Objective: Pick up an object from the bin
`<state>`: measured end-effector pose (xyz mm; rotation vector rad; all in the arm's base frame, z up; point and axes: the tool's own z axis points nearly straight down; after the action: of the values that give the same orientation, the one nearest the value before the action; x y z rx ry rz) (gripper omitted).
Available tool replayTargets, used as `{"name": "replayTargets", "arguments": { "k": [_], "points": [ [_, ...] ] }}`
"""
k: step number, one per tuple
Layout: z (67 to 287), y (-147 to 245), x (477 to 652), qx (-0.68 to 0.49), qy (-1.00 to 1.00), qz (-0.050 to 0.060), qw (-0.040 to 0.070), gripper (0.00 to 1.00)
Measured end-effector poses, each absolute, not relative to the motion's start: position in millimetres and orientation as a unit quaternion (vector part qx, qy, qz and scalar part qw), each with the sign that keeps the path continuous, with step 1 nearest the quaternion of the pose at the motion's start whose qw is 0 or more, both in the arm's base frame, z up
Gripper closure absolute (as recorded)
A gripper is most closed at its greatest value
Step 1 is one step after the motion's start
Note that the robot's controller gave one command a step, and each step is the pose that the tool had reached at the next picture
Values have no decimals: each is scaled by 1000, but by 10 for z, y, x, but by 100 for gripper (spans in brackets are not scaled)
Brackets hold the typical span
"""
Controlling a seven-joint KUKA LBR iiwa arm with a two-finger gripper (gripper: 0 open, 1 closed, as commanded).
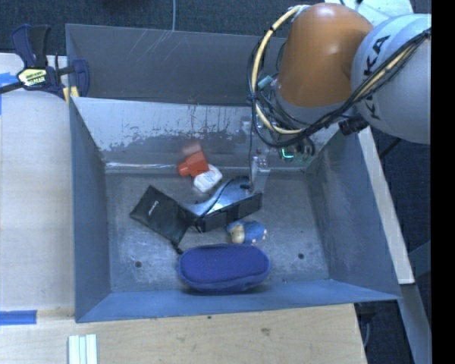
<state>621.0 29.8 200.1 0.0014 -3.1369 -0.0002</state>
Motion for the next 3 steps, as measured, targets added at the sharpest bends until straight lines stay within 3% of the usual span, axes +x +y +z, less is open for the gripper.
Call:
{"name": "replayTargets", "arguments": {
  "k": [1,2,3],
  "points": [
    [1255,155,5853,144,-990,0,0,0],
    [916,291,5936,144,-989,1,-10,0],
    [888,283,5898,145,-989,1,0,100]
  ]
}}
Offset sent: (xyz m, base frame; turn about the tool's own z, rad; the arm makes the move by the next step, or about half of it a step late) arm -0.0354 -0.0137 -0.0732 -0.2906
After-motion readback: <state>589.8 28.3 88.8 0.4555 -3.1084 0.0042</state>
